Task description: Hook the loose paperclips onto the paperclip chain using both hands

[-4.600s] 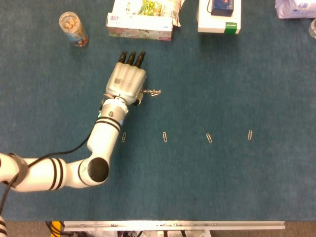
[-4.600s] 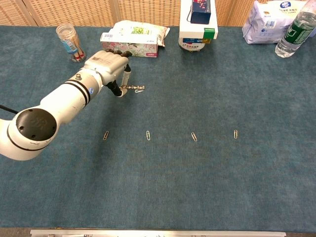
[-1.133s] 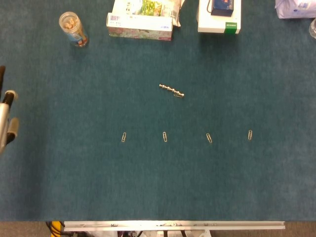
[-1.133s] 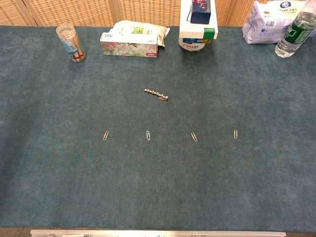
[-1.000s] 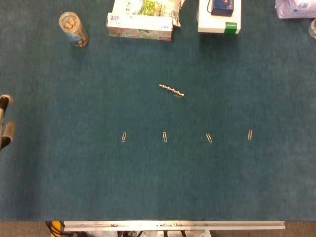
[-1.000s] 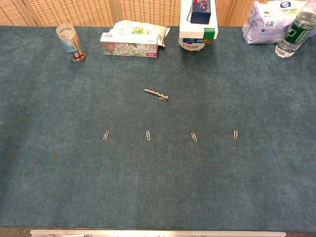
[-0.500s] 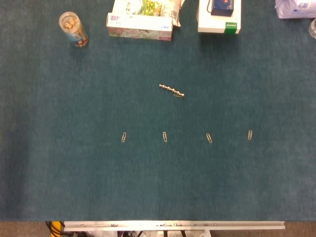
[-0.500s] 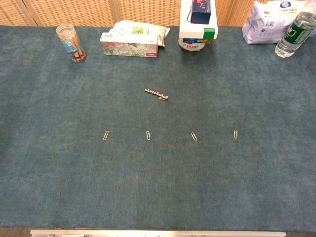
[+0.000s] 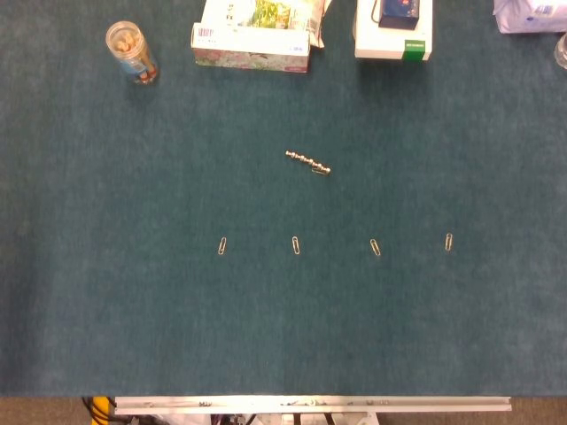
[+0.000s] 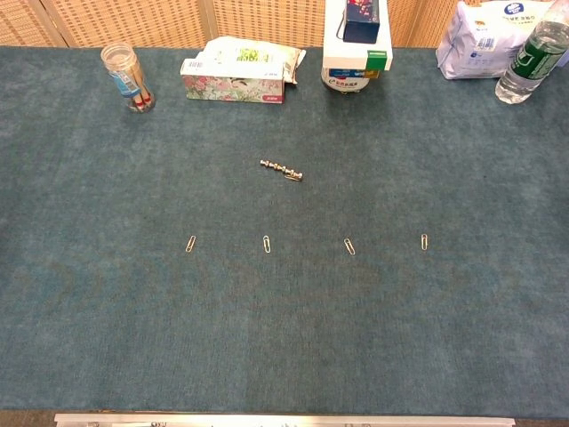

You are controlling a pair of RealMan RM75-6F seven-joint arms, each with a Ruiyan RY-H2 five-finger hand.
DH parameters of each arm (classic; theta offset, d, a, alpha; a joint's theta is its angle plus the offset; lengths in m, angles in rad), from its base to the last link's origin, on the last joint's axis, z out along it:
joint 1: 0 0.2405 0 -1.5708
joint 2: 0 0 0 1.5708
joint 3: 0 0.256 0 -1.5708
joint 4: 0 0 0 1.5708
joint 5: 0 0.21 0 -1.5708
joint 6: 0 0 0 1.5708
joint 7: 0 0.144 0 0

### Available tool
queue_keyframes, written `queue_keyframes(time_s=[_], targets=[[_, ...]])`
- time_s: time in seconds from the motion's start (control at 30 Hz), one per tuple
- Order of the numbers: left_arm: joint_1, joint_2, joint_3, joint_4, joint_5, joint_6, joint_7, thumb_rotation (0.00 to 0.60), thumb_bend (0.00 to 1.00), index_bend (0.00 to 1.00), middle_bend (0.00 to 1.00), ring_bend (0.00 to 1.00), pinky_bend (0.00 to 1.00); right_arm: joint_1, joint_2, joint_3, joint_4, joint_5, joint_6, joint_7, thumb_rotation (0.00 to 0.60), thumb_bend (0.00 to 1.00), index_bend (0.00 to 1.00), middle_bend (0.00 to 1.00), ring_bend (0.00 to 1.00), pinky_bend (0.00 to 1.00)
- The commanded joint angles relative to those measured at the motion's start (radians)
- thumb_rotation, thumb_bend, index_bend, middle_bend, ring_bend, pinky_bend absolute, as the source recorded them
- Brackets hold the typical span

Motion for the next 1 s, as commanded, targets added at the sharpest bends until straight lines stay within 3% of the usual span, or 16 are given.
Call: queue_keyframes(time_s=[0.03, 0.27, 0.6, 0.73, 1.0], targets=[[0.01, 0.007, -0.012, 0.001, 0.006, -0.005, -0.015, 0.6, 0.36, 0.35, 0.08, 0.0, 0.0, 0.041, -0.008, 0.004, -0.016, -0.005, -0.05, -0.04, 0.6, 0.61, 0.43, 0.41, 0.33, 0.44], [0.039, 0.03, -0.036, -0.004, 0.025, 0.004, -0.047, 0.6, 0.36, 0.35, 0.09, 0.0, 0.0, 0.151, -0.025, 0.028, -0.025, 0.012, -0.188, -0.118, 0.6, 0.59, 0.43, 0.34, 0.27, 0.43], [0.069, 0.062, -0.068, -0.004, 0.03, 0.008, -0.085, 0.6, 0.36, 0.35, 0.09, 0.0, 0.0, 0.327, -0.077, 0.064, 0.022, 0.055, -0.394, -0.204, 0.6, 0.59, 0.41, 0.26, 0.19, 0.34], [0.083, 0.075, -0.081, -0.003, 0.027, 0.01, -0.103, 0.6, 0.36, 0.36, 0.09, 0.0, 0.0, 0.424, -0.122, 0.078, 0.089, 0.077, -0.508, -0.21, 0.6, 0.59, 0.39, 0.25, 0.18, 0.31], [0.1, 0.083, -0.088, -0.002, 0.055, 0.003, -0.102, 0.6, 0.36, 0.36, 0.09, 0.0, 0.0, 0.549, -0.213, 0.069, 0.214, 0.071, -0.624, -0.185, 0.6, 0.61, 0.37, 0.24, 0.16, 0.29]])
